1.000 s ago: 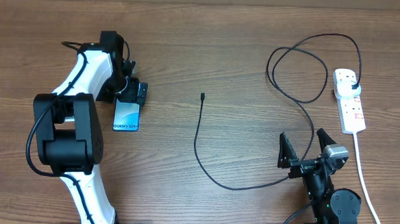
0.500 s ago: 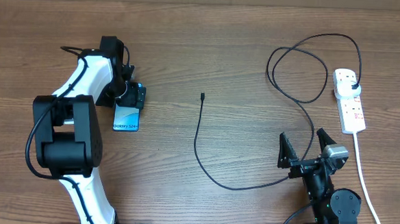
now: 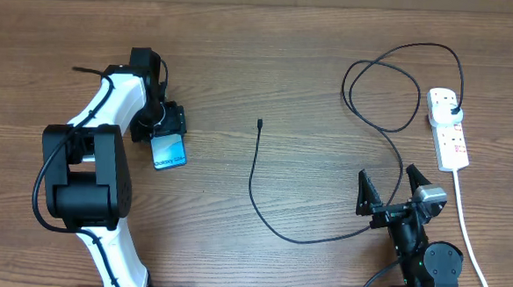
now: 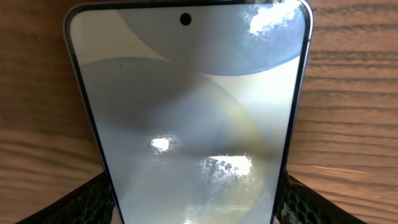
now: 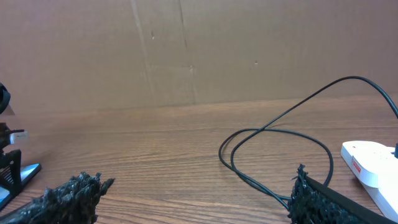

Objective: Plug charger to phone and switch on socket
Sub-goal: 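Close the left gripper on the phone's bottom edge, then lift the phone with the left gripper and tilt it upright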

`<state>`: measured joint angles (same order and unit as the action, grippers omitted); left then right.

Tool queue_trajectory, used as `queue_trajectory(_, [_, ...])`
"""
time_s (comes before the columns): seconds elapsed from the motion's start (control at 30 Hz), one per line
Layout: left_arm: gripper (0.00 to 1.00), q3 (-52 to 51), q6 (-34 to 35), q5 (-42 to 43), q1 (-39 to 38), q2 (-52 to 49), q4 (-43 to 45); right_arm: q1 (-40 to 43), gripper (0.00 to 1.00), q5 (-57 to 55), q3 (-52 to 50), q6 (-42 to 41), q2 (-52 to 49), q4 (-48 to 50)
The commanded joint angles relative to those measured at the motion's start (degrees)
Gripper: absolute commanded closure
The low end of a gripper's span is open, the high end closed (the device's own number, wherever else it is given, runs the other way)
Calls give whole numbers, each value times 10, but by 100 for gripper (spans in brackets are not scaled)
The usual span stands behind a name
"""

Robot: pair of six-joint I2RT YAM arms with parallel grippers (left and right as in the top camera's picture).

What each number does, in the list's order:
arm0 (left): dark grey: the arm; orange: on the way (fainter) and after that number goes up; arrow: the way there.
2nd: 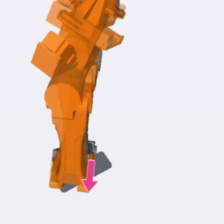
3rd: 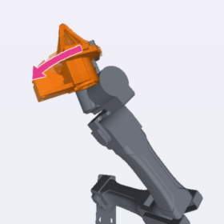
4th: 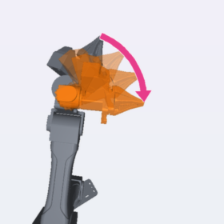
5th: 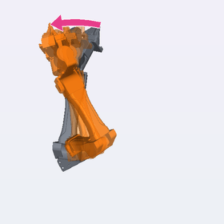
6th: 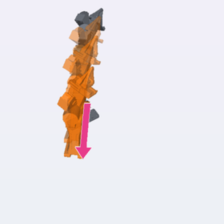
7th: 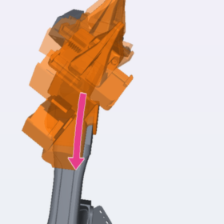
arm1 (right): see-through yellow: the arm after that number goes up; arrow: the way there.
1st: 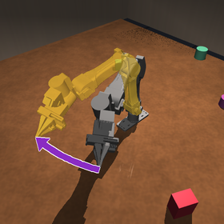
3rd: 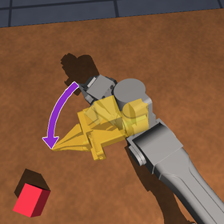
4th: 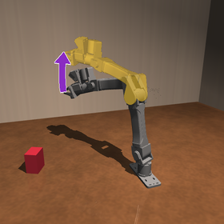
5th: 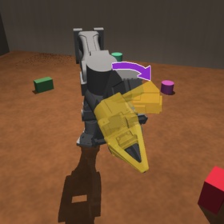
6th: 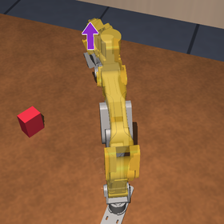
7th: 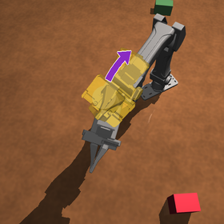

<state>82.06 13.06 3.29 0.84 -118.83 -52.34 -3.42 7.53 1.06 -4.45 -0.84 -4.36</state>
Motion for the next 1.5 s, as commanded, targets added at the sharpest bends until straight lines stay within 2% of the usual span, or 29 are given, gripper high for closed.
queue_trajectory(0.0, [36,-30,107,111,-6,-30,-15,-1,0,2,-6,-2,7,2])
queue_trajectory(0.27, [36,-30,219,129,-14,-31,-33,-1,0,2,-6,-2,7,2])
queue_trajectory(0.43, [37,-31,219,125,-35,-31,-31,-1,0,2,-6,-2,7,2])
queue_trajectory(0.63, [34,-31,219,76,-71,-30,-33,-1,0,2,-6,-2,7,2])
queue_trajectory(0.87, [19,-32,219,9,-112,-30,-33,-1,0,2,-6,-2,7,2])
queue_trajectory(1.17, [1,-33,217,8,-133,-31,-32,-1,0,2,-6,-2,7,2])
queue_trajectory(1.47, [0,-59,166,8,-133,-31,0,-1,0,2,-6,-2,7,2])
